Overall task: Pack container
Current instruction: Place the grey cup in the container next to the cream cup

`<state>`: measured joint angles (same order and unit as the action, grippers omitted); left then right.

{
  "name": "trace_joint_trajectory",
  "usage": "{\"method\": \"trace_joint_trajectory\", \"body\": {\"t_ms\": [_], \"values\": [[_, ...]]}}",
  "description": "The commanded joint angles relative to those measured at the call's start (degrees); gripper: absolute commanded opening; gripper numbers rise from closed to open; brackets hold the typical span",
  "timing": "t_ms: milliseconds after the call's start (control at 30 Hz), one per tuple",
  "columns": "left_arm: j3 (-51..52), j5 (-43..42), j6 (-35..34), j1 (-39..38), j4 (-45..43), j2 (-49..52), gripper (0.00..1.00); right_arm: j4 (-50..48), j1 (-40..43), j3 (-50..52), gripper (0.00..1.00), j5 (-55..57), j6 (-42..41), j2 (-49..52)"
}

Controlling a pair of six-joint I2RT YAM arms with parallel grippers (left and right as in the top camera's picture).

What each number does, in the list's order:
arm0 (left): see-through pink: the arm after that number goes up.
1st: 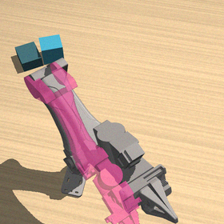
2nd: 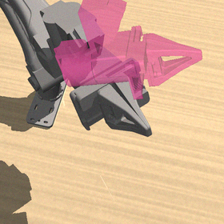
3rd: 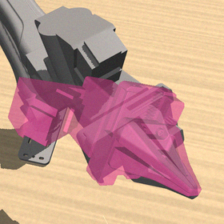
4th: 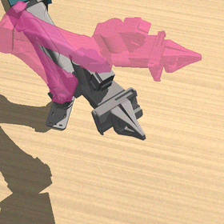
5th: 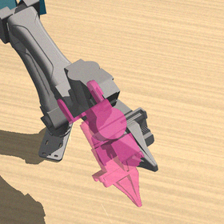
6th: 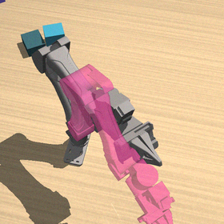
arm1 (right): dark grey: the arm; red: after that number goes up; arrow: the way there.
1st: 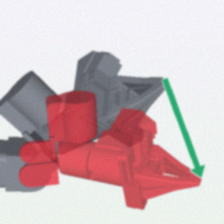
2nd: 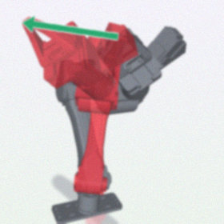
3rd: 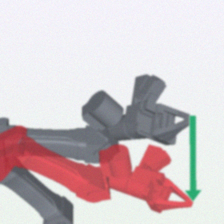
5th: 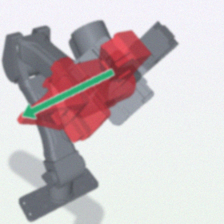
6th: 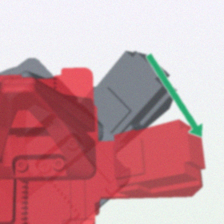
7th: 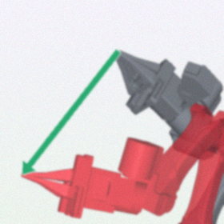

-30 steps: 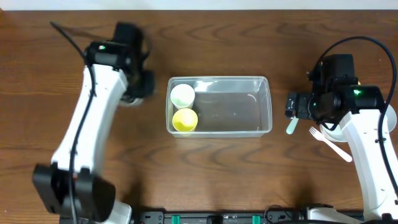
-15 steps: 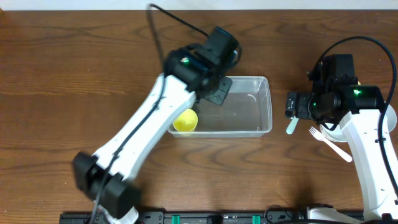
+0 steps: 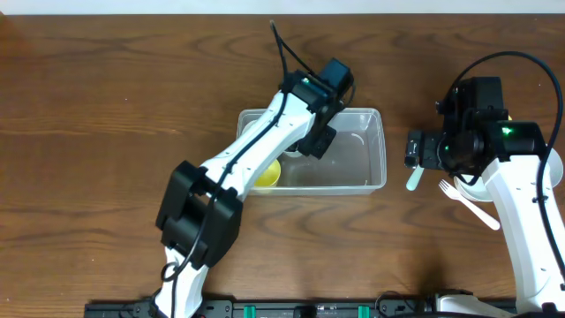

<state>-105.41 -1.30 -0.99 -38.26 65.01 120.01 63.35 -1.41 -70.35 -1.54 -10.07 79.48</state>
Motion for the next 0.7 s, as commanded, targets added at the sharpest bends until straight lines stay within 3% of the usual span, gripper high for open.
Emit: {"method": "trace_joint_trajectory", "body": {"t_ms": [0, 67, 100, 133, 300, 500, 600, 667], "values": [[-0.04, 0.50, 1.88, 0.68, -0.24, 2.05, 0.09, -0.09, 0.33, -0.83, 0.99, 0.24, 0.04, 0.04], [-0.04, 0.68, 1.86, 1.16, -0.57, 2.49, 0.17, -0.09, 0.33, -0.83, 0.99, 0.22, 0.04, 0.04], [-0.04, 0.68, 1.84, 1.46, -0.79, 2.49, 0.16, -0.07, 0.33, -0.83, 0.99, 0.22, 0.04, 0.04], [-0.04, 0.70, 1.86, 1.62, -0.94, 2.49, 0.25, -0.07, 0.33, -0.83, 0.99, 0.22, 0.04, 0.04], [-0.90, 4.39, 1.84, 1.95, -0.11, 1.70, 0.43, 0.00, 0.33, -0.83, 0.99, 0.22, 0.04, 0.04], [-7.78, 10.45, 1.86, 1.75, 2.32, -4.13, 0.52, 0.07, 0.33, -0.83, 0.99, 0.22, 0.04, 0.04], [-10.64, 12.13, 1.86, 2.71, 2.01, -9.01, 0.64, 0.09, 0.33, -0.83, 0.99, 0.24, 0.04, 0.02], [-11.10, 12.55, 1.84, 4.22, 1.73, -12.68, 0.65, -0.04, 0.33, -0.83, 0.99, 0.26, 0.07, 0.02]]}}
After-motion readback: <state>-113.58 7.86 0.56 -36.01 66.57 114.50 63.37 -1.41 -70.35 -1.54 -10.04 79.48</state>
